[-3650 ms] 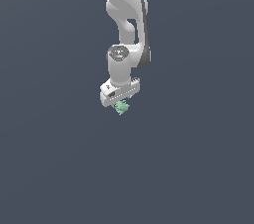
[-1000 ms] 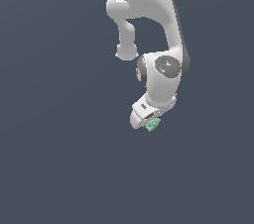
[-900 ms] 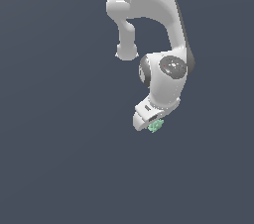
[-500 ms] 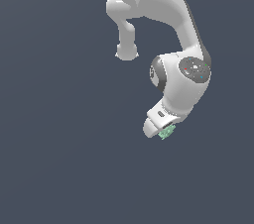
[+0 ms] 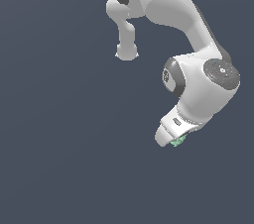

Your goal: Pick up the object and move it to a goal position.

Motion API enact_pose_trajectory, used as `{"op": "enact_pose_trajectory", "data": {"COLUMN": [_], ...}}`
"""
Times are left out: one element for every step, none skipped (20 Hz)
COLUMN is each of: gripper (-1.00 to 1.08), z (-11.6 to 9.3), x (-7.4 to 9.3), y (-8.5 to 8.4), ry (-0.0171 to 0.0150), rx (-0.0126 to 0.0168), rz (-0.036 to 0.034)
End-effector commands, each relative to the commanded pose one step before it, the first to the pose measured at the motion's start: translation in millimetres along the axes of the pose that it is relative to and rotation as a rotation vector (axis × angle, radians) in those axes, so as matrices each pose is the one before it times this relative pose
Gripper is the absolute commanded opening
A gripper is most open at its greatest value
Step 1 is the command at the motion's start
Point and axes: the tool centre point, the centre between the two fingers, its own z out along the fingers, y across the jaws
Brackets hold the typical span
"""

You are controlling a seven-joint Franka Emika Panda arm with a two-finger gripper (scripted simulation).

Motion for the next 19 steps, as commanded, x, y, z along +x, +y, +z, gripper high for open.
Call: {"op": "enact_pose_trajectory", "data": {"gripper": [-1.0, -1.0, -1.0, -1.0, -1.0, -1.0, -1.0, -1.0, -1.0, -1.0, -1.0, -1.0, -1.0, -1.0, -1.0, -1.0, -1.0, -1.0, -1.0], "z": [-3.99, -1.28, -1.16, -0.89, -0.95, -0.85, -0.76, -0.68, -0.6, -0.53, -0.46, -0.39, -0.33, -0.28, -0.22, -0.17, -0.12, -0.07, -0.02], "x": [9.49, 3.2, 2.92, 2.79, 2.41, 2.18, 1.96, 1.76, 1.57, 1.38, 1.21, 1.05, 0.89, 0.74, 0.6, 0.46, 0.33, 0.2, 0.07], "y": [-1.75, -0.59, -0.53, -0.78, -0.42, -0.37, -0.32, -0.28, -0.24, -0.2, -0.17, -0.14, -0.12, -0.1, -0.08, -0.06, -0.04, -0.02, -0.01], "ry": [-0.00008, 0.0, 0.0, -0.00025, 0.0, 0.0, 0.0, 0.0, 0.0, 0.0, 0.0, 0.0, 0.0, 0.0, 0.0, 0.0, 0.0, 0.0, 0.0], "rx": [-0.00007, 0.0, 0.0, -0.00008, 0.0, 0.0, 0.0, 0.0, 0.0, 0.0, 0.0, 0.0, 0.0, 0.0, 0.0, 0.0, 0.0, 0.0, 0.0], "rz": [0.00042, 0.0, 0.0, -0.00041, 0.0, 0.0, 0.0, 0.0, 0.0, 0.0, 0.0, 0.0, 0.0, 0.0, 0.0, 0.0, 0.0, 0.0, 0.0]}}
